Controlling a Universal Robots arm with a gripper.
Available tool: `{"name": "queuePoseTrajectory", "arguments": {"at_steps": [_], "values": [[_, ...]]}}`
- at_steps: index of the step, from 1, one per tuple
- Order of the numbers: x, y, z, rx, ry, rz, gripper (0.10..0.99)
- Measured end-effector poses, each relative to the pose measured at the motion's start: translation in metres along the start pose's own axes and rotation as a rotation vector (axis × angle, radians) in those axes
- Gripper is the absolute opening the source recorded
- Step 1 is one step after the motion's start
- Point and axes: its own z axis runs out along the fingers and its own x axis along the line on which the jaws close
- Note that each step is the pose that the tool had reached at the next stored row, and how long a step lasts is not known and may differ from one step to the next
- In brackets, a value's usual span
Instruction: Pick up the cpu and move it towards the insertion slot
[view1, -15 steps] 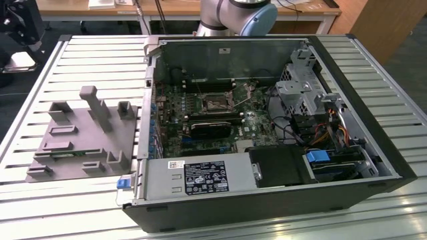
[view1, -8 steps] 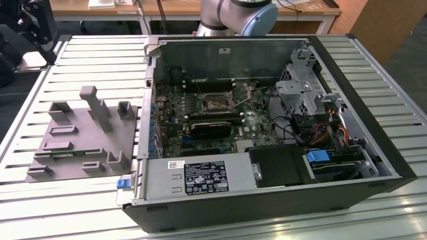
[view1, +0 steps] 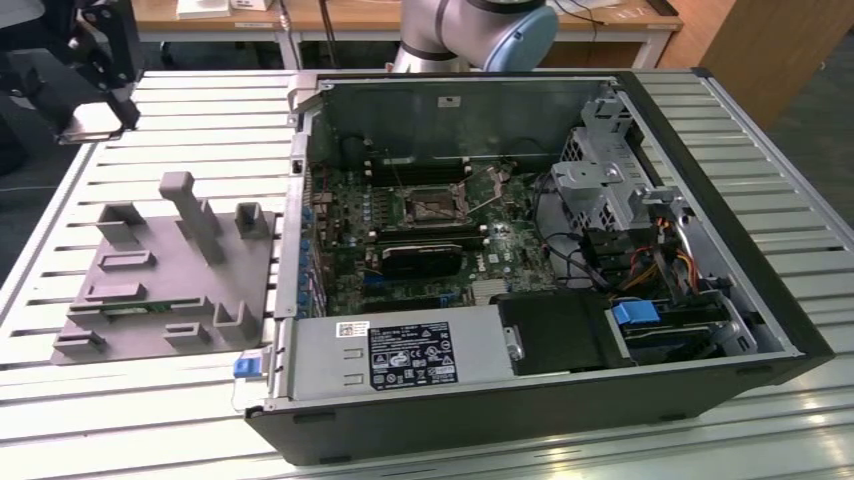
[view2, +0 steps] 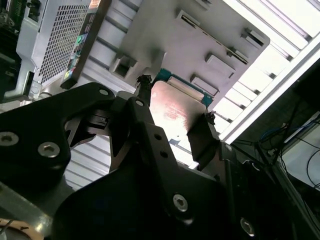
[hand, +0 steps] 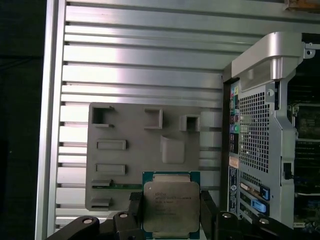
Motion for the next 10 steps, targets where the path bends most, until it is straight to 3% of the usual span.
{"name": "queuePoseTrajectory", "arguments": {"at_steps": [10], "values": [[-0.032,-0.0007,0.0019,0.0,0.0,0.0,0.541]]}}
